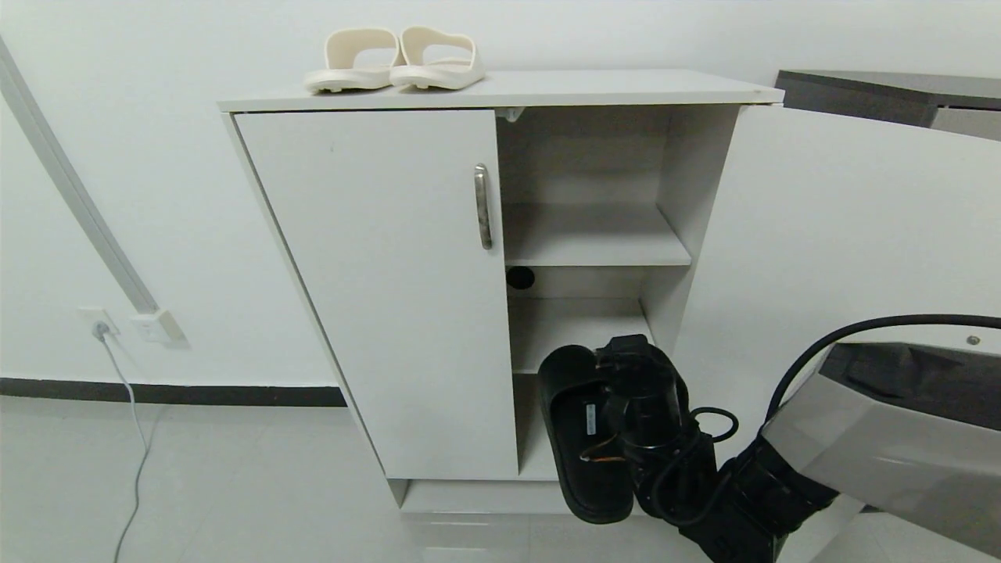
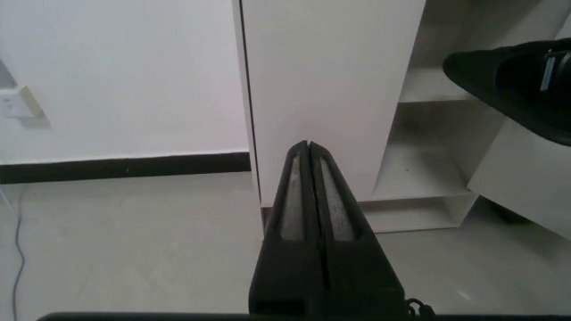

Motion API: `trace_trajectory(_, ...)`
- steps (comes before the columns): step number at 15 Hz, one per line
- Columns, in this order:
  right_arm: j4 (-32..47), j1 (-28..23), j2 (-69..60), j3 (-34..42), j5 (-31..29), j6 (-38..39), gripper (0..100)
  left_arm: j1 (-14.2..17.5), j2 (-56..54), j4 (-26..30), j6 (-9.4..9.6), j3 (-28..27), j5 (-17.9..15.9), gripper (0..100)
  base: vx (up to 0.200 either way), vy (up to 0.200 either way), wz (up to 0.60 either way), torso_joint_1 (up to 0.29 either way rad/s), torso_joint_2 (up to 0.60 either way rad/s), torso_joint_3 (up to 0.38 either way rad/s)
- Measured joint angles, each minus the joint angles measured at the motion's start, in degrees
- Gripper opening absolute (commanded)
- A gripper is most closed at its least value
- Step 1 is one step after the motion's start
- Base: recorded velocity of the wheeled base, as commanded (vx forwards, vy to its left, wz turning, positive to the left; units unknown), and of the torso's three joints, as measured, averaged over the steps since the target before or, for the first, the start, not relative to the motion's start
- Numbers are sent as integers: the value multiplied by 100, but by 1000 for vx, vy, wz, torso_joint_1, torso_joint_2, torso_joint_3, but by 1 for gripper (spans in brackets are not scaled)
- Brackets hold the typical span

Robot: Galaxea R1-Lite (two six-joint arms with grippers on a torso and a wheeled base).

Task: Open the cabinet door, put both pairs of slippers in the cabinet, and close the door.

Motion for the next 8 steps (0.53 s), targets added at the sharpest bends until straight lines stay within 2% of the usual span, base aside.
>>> trace_trajectory(8,-38,-119,766,-653,38,-16,0,-4,0,0,-4,0,-2,0,0,0,0,0,0,0)
